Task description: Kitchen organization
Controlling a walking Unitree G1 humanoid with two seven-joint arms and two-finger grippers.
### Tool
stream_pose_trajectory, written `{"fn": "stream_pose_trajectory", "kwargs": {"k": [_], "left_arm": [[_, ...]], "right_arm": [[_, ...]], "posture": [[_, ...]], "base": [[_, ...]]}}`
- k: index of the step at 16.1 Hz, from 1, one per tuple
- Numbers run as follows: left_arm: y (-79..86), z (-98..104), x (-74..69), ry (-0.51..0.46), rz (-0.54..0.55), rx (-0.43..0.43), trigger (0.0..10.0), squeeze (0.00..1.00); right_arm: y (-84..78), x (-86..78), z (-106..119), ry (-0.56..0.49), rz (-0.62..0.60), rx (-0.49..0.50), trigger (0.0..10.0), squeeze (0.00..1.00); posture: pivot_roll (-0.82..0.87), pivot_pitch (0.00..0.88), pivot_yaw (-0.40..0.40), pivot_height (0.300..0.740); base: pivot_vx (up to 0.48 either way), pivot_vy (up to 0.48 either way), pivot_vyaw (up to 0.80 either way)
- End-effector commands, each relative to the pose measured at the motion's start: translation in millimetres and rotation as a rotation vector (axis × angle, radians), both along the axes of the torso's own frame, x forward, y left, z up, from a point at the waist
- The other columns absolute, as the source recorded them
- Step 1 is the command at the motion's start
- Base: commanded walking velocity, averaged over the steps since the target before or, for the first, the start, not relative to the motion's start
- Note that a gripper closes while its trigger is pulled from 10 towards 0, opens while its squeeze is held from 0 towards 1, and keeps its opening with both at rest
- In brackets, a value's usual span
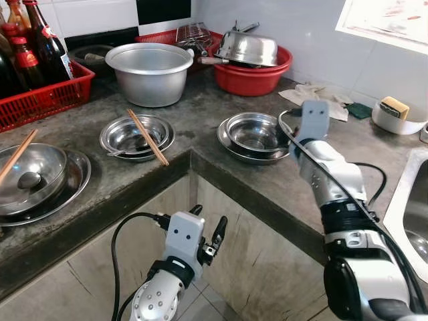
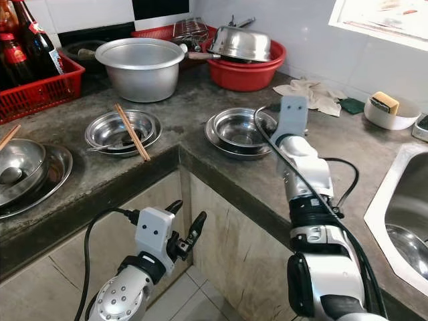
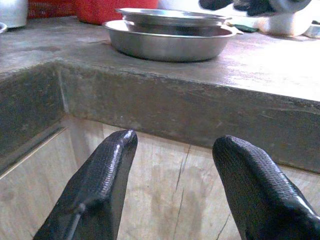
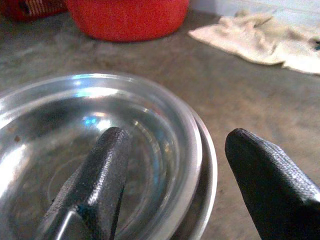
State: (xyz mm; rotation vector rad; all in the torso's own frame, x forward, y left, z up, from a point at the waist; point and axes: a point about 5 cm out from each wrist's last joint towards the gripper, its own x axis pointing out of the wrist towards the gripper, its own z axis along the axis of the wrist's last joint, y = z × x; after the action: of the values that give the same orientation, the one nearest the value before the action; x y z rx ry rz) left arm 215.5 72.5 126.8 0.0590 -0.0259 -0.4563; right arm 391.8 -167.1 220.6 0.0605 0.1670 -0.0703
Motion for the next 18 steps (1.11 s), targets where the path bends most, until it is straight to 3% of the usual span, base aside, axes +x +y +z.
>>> {"fn": "stream_pose_trajectory", "kwargs": {"k": [1,14,15,16,17,18], "left_arm": [[-1.5,3.1,0.0,-0.01,-0.008,-0.007,10.0,0.0],[-1.9,2.3,1.7,-0.007,-0.005,-0.006,10.0,0.0],[-2.0,2.2,1.8,-0.006,-0.005,-0.005,10.0,0.0],[-2.1,2.1,1.8,-0.005,-0.005,-0.005,10.0,0.0],[-2.2,2.0,2.0,-0.003,-0.004,-0.005,10.0,0.0],[-2.3,1.9,2.0,-0.003,-0.004,-0.005,10.0,0.0]], "right_arm": [[-3.6,1.8,1.2,-0.001,-0.01,0.014,10.0,0.0],[7.6,10.6,-1.9,0.101,0.042,0.203,10.0,0.0],[9.6,10.7,-2.1,0.108,0.055,0.234,9.4,0.0],[10.1,10.7,-2.1,0.108,0.058,0.241,9.4,0.0],[10.8,10.9,-3.2,0.129,0.06,0.255,3.1,0.0],[11.5,11.1,-4.3,0.142,0.059,0.278,0.0,0.0]], "posture": [[0.09,0.046,-0.099,0.74],[0.1,0.045,-0.106,0.74],[0.1,0.045,-0.104,0.74],[0.1,0.045,-0.104,0.74],[0.1,0.045,-0.105,0.74],[0.09,0.044,-0.103,0.74]], "base": [[0.0,0.0,0.0],[0.0,0.0,0.0],[0.0,0.0,0.0],[0.0,0.0,0.0],[0.0,0.0,0.0],[0.0,0.0,0.0]]}}
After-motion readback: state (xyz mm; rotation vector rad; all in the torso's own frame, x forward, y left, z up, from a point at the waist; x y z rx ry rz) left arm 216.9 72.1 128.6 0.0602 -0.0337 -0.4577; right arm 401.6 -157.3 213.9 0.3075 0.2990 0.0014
